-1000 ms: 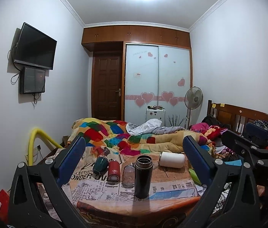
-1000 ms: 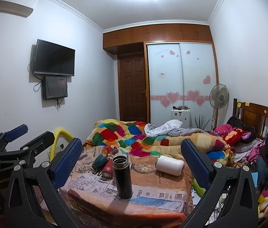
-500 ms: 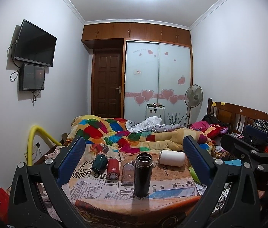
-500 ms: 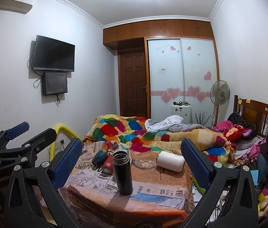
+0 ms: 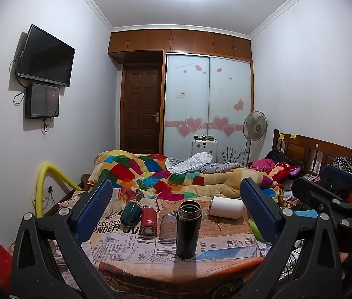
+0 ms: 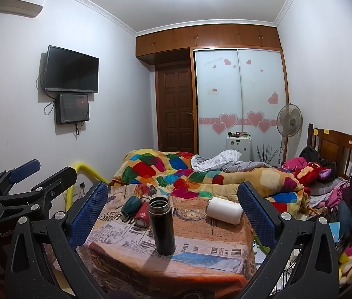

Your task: Flip cup upright

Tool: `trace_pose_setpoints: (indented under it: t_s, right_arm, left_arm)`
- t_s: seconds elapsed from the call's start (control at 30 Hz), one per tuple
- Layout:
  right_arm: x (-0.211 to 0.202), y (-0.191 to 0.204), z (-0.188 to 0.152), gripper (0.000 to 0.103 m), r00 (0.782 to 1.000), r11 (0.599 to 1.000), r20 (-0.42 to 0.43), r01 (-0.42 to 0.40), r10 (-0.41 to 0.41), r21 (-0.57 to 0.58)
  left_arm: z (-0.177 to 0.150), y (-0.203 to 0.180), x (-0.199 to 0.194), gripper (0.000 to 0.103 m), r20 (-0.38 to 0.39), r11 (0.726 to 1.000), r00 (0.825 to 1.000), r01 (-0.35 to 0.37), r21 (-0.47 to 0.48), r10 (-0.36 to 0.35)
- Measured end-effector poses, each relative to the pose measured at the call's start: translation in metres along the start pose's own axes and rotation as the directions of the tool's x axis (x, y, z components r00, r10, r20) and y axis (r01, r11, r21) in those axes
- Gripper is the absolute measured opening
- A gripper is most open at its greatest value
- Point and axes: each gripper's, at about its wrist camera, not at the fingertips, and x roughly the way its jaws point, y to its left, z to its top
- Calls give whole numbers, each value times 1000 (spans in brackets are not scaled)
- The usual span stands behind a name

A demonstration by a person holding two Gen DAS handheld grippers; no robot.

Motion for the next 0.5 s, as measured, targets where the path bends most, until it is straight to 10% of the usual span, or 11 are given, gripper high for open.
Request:
trace_pose_setpoints:
  t_s: [0.5]
  right_arm:
    - [0, 0, 0, 103, 1000, 1000, -1, -1, 1, 3]
  left_arm:
    - [0, 1, 2, 103, -1, 1000, 1000, 5, -4, -5]
